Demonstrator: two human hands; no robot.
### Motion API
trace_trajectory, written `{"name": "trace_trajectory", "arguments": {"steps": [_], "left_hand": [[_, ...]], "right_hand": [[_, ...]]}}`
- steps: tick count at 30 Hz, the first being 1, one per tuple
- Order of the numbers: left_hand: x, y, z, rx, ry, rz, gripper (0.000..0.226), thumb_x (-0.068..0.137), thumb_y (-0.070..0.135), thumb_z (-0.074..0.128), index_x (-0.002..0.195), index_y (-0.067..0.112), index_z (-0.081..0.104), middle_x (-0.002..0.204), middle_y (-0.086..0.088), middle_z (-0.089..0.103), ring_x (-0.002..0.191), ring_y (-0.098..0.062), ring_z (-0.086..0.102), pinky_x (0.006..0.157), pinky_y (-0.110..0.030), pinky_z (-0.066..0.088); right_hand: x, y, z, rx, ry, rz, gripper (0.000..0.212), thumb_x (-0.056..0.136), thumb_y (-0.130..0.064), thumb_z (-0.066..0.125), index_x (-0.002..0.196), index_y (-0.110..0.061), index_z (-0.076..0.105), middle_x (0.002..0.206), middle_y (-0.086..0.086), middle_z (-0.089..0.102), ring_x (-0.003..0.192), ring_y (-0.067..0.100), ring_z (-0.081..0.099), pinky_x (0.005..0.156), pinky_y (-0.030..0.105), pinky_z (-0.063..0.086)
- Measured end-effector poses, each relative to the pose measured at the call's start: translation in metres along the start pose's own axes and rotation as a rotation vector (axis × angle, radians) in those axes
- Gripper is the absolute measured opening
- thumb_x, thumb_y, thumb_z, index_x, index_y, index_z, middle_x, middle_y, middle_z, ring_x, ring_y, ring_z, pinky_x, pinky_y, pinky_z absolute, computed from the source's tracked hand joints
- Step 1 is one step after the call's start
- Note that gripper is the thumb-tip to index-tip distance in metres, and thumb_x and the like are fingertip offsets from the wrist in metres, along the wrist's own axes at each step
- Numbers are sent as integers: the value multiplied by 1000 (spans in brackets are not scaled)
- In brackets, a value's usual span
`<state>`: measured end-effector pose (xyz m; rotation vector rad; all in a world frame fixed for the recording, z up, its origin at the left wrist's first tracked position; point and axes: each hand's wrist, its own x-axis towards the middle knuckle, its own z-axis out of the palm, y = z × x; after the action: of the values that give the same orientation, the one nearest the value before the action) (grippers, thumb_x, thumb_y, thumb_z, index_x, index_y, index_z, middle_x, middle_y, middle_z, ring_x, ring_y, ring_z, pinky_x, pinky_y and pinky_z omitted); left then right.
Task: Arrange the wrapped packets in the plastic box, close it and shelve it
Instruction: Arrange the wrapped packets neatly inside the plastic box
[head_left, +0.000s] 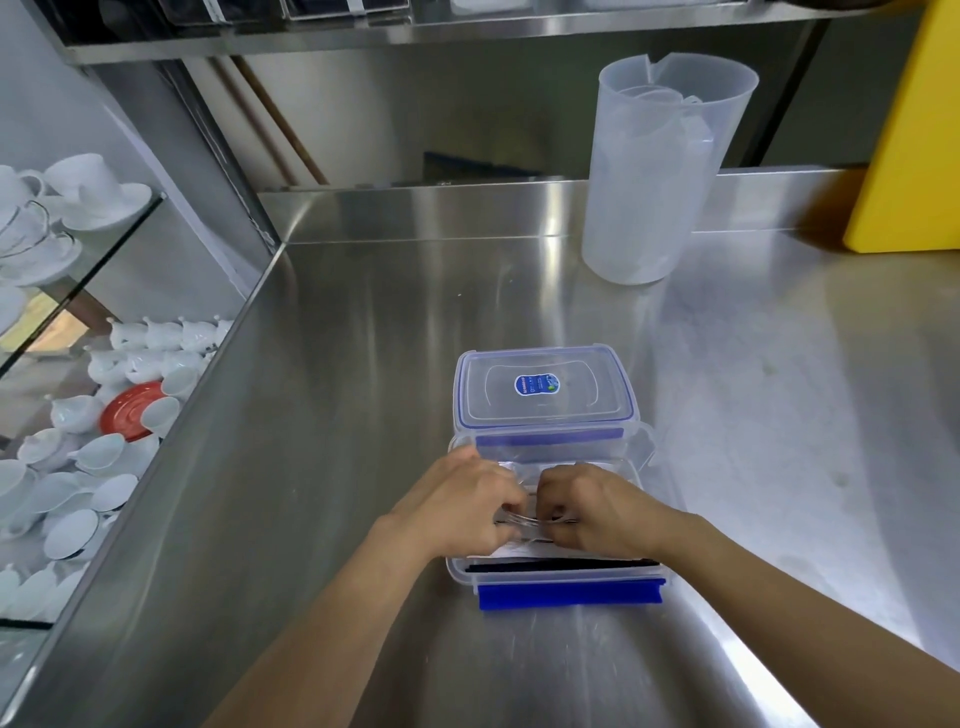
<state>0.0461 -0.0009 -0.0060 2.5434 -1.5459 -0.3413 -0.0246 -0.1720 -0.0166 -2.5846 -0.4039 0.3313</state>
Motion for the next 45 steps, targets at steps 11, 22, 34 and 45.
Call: {"name": "trace_trajectory", "arguments": {"steps": [11,22,34,45], "left_hand": [[1,-2,-5,26,220,9,12,73,20,76,71,16,64,66,3,64,67,-20,59,65,-26,41],[8,-2,2,155,336,-150,32,47,-2,84,65,12,61,53,0,60,50,-23,54,46,-26,41],[-2,-7,2,30,479,-45,27,58,-13,69,68,12,66,52,-2,54,46,-21,47,37,-21,32],[-4,-7,3,-10,587,52,21,74,-1,50,67,11,65,54,-1,57,51,-19,48,38,-21,34]], "right_hand": [[-3,-3,-15,154,59,101,9,86,-18,61,91,-11,64,87,3,65,72,13,55,68,15,43],[8,11,-12,19,351,54,16,79,0,68,93,-6,73,92,13,74,81,30,68,77,21,42],[8,18,-5,-68,532,44,33,67,3,76,98,-3,67,87,16,67,57,34,65,47,35,54],[13,12,-13,-401,555,17,24,43,9,77,54,-8,63,53,7,56,31,28,46,32,17,31]]}}
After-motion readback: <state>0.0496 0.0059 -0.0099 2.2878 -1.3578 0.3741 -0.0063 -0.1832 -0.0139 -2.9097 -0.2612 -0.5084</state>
